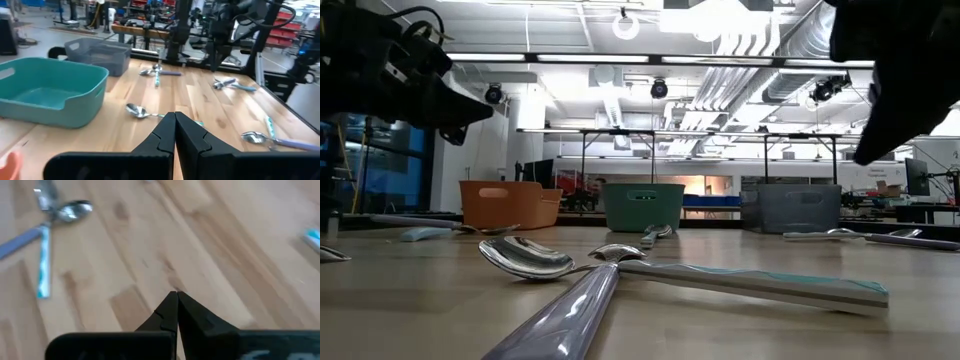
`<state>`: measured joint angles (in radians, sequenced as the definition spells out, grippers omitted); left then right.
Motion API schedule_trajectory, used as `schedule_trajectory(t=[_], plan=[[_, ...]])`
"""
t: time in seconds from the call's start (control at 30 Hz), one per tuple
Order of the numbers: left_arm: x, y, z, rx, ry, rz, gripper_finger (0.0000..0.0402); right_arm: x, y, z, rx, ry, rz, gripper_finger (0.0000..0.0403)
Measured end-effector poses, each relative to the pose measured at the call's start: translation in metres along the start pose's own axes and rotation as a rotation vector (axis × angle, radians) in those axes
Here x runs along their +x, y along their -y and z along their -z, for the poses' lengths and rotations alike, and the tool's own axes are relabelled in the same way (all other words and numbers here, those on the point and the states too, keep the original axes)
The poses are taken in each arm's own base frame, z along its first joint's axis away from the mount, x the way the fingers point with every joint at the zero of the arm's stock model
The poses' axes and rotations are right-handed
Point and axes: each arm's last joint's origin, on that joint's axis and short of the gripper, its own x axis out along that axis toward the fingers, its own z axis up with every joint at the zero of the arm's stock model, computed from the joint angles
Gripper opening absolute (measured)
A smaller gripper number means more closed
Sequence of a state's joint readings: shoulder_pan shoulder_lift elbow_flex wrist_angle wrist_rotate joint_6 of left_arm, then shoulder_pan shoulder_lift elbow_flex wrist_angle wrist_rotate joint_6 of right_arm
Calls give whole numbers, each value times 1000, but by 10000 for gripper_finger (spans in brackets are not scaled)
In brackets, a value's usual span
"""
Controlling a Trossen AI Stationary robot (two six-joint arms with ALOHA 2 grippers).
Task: Sort silverware by color (type)
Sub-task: Put the blue patterned spoon into the green bin
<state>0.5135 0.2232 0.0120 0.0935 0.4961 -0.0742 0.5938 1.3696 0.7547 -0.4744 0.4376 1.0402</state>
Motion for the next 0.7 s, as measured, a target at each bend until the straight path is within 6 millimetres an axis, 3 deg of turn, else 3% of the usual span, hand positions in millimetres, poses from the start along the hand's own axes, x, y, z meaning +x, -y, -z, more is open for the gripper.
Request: schedule_trajectory(t=[0.17,0.37,0.53,0.7], plan=[[3,6,-2,20,15,54,0,28,-20,-1,-77,61,-96,14],[6,10,-3,62,25,78,0,55,-57,-6,-175,117,-259,85],[7,11,-3,66,31,37,0,74,-95,-16,-283,74,-250,131],[8,12,-3,76,30,33,0,88,-126,-28,-329,-6,-182,146]])
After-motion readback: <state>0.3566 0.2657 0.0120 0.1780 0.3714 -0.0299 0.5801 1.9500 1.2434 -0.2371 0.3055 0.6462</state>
